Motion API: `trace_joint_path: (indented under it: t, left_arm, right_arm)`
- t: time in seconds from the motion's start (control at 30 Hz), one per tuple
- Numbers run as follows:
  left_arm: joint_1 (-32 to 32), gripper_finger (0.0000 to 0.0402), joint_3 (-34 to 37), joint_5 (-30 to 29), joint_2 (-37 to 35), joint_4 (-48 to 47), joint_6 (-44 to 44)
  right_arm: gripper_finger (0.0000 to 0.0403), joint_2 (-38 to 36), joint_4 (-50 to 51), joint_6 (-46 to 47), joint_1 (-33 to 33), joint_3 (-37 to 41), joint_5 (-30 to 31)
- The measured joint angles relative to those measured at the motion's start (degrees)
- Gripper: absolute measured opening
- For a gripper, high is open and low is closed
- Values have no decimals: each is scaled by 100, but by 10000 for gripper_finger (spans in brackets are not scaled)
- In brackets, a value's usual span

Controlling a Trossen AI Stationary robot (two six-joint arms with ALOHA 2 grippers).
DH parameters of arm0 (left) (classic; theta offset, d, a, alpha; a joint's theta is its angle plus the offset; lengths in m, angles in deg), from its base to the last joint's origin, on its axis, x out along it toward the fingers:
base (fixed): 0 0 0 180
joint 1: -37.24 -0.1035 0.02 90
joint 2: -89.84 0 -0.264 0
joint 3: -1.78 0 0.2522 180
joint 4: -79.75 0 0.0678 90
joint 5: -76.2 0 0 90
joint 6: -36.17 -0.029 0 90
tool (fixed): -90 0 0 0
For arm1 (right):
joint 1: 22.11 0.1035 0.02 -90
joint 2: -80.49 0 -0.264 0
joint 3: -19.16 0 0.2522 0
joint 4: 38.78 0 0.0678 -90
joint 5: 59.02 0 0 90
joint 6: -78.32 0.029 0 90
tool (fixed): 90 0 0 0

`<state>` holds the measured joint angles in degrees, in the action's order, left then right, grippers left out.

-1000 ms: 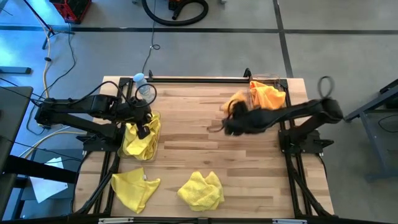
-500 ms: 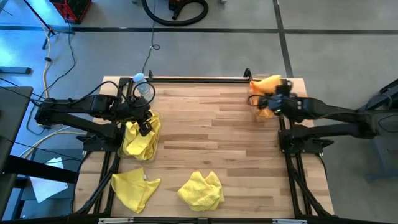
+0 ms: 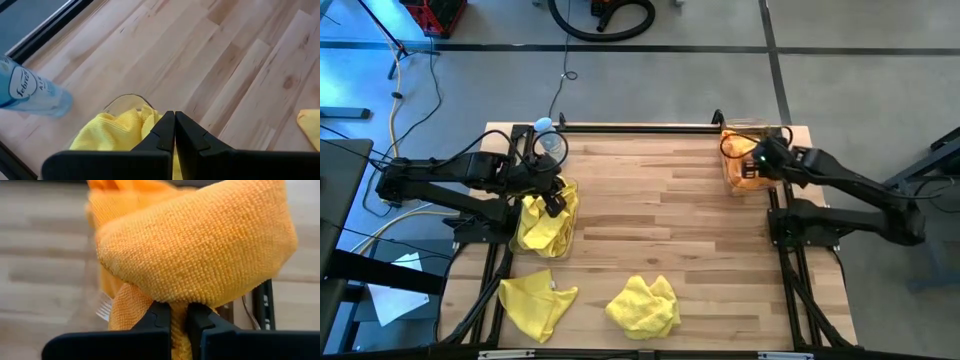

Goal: Sort microfiber towel by color & place in baskets
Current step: Put the orange microfiber cloth into the right transparent bin

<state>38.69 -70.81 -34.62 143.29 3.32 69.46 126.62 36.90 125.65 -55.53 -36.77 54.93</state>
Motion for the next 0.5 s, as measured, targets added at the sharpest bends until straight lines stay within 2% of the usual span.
trace_joint_path:
  t: [0.23, 0.5]
  left_arm:
    - [1, 0, 1, 87, 0, -1, 136]
    - [2, 0, 2, 89, 0, -2, 513]
  right_arm:
    - [1, 1210, -266, -1118, -967, -7, -609]
    - [6, 2392, -538, -1684, -1620, -7, -1226]
